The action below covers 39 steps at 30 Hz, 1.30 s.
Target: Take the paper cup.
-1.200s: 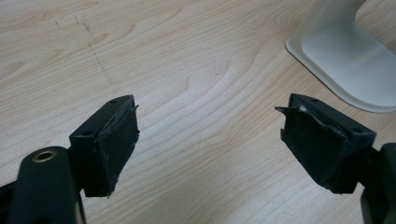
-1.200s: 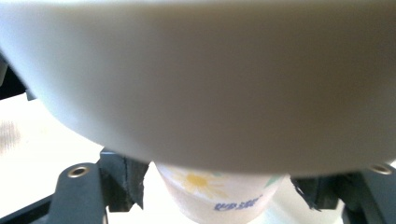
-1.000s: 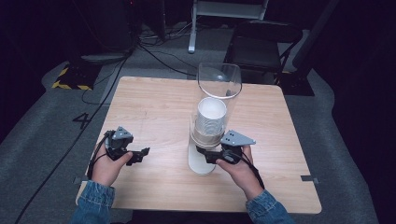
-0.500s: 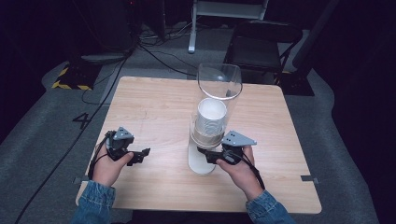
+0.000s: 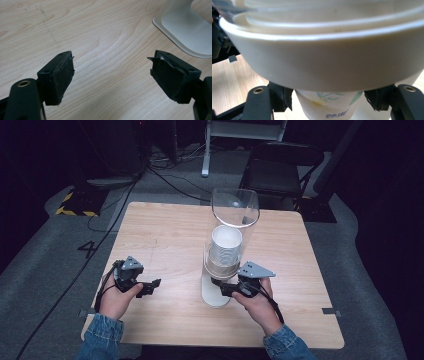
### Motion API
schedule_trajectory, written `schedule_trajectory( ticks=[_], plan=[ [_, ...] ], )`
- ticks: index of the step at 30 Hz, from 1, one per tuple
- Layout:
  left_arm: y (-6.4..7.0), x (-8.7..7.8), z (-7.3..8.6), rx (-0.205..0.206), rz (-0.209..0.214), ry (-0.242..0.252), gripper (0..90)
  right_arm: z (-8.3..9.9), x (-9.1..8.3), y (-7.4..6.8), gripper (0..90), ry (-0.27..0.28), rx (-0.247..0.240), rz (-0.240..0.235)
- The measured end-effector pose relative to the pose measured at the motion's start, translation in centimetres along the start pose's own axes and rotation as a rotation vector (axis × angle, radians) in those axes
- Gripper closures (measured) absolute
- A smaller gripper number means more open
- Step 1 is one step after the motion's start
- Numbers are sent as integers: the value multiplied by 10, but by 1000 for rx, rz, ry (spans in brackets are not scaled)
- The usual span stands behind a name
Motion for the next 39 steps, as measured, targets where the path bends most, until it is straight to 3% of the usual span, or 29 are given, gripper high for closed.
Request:
schedule_trajectory(
  ticks=[25,31,39],
  plan=[
    [2,1,0,-2,4,-2,187,4,-4,-5,332,-27,42,8],
    [2,2,1,4,3,-4,187,4,0,0,328,9,-8,14],
    [2,3,1,4,2,-8,186,8,6,3,327,17,-23,4]
  ],
)
Point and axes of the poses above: each handheld gripper's, and its own axes: x roughly forward along the jaws, z roughly out of its underside, y roughly to its right, the point moved 9 cm from there along x, roughly forward along the jaws, and after that the axes turned 2 degrees about -z, right-handed, at the moved point
